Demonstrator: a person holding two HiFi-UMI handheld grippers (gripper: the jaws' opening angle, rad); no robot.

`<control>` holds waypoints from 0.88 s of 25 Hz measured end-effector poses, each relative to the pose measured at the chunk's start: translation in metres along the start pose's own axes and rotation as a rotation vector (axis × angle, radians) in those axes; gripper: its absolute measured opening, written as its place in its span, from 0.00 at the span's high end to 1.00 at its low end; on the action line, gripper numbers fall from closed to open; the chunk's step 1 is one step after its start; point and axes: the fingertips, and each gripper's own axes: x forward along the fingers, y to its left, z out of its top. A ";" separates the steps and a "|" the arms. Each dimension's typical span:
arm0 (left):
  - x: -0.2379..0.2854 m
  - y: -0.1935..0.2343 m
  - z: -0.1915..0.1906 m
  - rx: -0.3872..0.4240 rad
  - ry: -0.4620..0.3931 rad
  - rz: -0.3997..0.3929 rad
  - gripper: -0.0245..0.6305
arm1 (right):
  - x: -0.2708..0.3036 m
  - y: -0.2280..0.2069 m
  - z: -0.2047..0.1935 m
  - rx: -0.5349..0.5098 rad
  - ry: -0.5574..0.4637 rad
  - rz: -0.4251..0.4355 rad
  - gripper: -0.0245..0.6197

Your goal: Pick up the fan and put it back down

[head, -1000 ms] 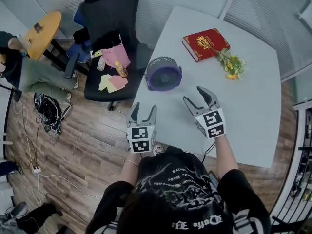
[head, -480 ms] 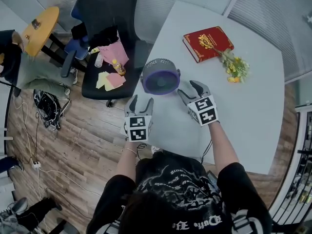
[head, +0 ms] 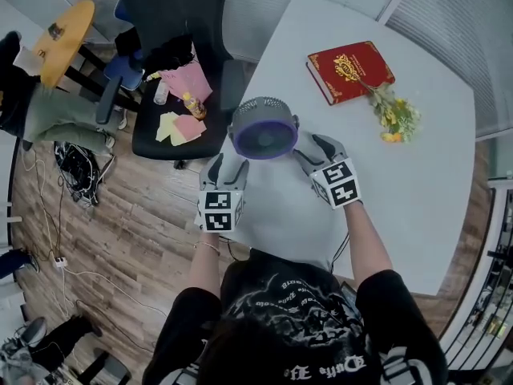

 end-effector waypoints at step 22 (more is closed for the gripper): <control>0.073 0.030 -0.003 0.100 0.081 0.034 0.55 | 0.076 -0.014 -0.002 0.054 0.008 0.054 0.56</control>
